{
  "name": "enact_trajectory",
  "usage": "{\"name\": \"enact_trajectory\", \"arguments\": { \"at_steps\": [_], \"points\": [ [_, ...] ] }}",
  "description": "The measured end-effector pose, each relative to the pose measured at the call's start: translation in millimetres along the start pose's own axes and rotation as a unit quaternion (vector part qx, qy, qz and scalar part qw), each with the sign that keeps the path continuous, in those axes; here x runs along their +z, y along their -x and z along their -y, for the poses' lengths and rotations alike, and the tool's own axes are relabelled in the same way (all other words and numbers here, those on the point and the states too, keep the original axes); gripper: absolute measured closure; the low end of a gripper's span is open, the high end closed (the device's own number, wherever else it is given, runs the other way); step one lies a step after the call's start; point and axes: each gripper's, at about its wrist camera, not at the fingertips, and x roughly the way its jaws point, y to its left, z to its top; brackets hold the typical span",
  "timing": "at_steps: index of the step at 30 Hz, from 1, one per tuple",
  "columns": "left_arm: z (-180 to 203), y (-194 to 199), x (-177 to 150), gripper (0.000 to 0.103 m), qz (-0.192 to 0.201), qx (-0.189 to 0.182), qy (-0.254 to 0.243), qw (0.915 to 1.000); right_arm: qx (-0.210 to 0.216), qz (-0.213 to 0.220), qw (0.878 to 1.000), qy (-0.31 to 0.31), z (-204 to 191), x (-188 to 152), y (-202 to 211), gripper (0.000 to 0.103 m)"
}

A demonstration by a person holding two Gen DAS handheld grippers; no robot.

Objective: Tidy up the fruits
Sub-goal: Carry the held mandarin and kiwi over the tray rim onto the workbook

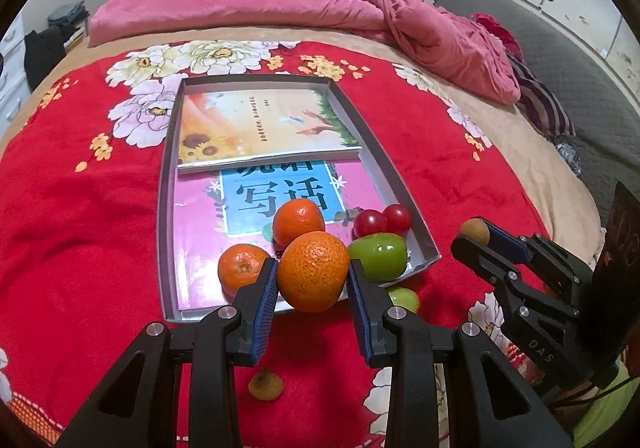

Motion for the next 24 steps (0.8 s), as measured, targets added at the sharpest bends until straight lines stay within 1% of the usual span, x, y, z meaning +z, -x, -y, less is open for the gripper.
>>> {"name": "enact_trajectory", "arguments": {
  "at_steps": [9, 24],
  "points": [
    [-2.0, -7.7, -1.0, 0.068, -0.005, 0.005, 0.005, 1.0, 0.002, -0.018, 1.0, 0.001, 5.0, 1.7, -10.2, 0.075],
    [-2.0, -16.9, -1.7, 0.068, -0.01, 0.013, 0.008, 0.9998, 0.008, -0.024, 1.0, 0.009, 5.0, 4.5, -20.9, 0.075]
  ]
}}
